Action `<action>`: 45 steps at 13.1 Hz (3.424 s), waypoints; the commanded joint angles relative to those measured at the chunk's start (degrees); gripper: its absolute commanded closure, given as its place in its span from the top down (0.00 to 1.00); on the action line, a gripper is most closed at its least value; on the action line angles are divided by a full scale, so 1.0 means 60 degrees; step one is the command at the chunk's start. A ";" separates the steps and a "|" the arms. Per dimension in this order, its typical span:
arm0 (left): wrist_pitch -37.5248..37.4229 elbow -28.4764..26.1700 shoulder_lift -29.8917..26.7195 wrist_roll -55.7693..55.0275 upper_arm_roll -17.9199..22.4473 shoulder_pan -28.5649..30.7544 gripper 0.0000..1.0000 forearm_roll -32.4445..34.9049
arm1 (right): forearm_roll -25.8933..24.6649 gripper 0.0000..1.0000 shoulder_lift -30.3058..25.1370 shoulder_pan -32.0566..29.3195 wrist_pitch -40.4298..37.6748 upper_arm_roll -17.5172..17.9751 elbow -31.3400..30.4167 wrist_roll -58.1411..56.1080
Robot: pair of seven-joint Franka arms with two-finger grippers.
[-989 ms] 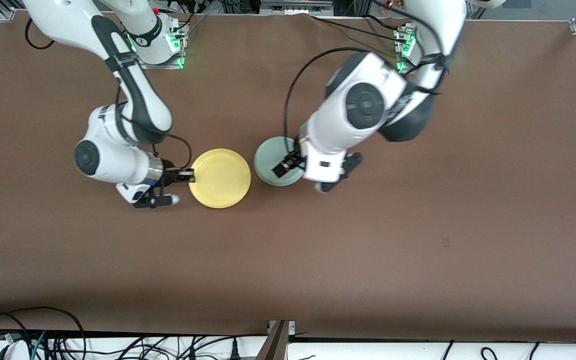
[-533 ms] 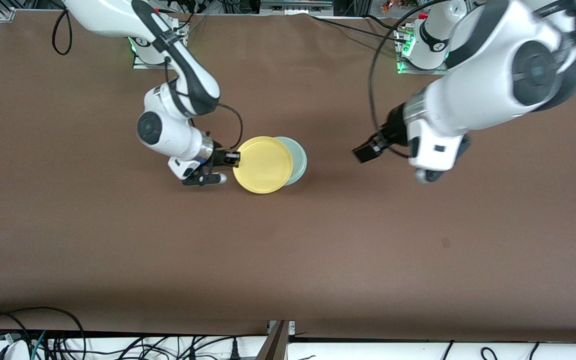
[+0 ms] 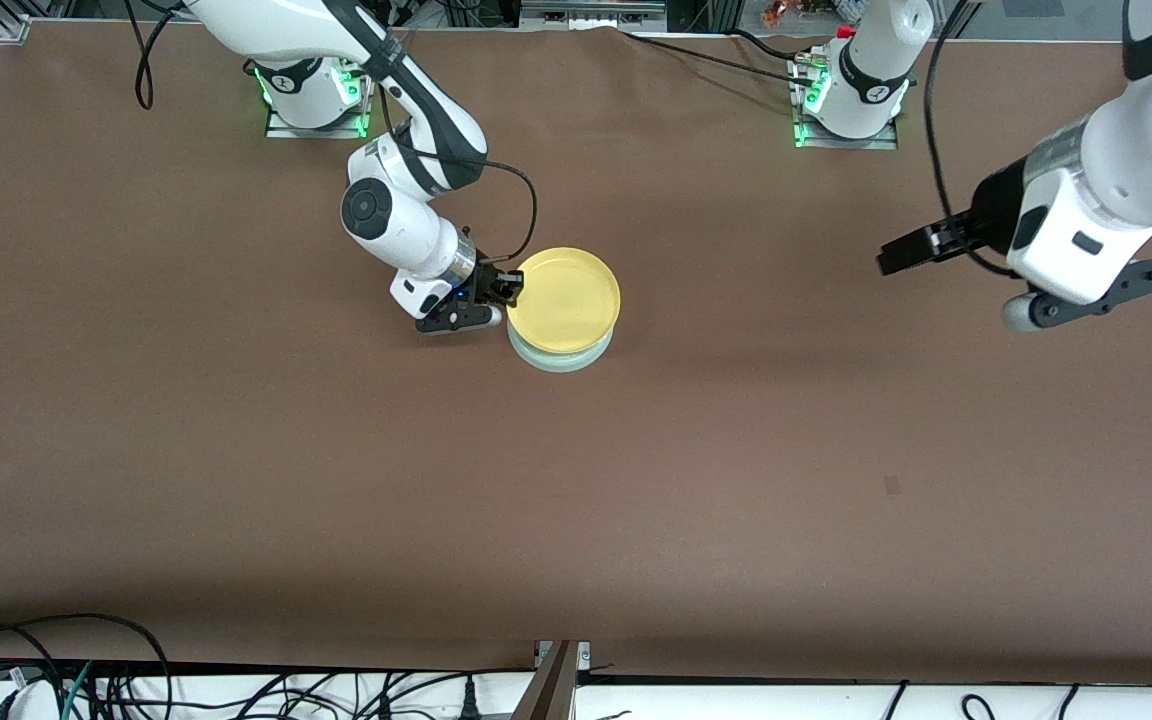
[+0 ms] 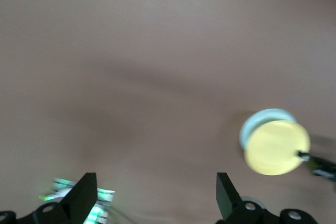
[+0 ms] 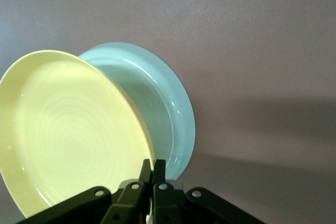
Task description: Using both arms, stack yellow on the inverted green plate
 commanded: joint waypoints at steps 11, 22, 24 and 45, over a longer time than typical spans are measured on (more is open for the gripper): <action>0.2316 -0.3655 -0.2044 0.4447 -0.0061 0.1387 1.00 0.1054 | 0.0149 0.00 0.0616 0.0127 0.1351 -0.0066 -0.0051 -0.0026; 0.2345 -0.3419 -0.1634 0.4771 -0.0120 0.1519 1.00 0.1083 | 0.0134 0.00 0.0425 0.0112 0.1307 -0.0213 -0.0314 -0.0188; 0.2359 -0.3231 -0.1561 0.4654 -0.0091 0.1519 1.00 0.1068 | 0.0134 0.00 0.0236 0.0112 0.1278 -0.0213 -0.0431 -0.0217; 0.2433 -0.2687 -0.0989 0.4639 -0.0003 0.1724 1.00 0.1537 | -0.0886 1.00 -0.0599 0.0127 -0.2624 -0.1806 0.1512 -0.0100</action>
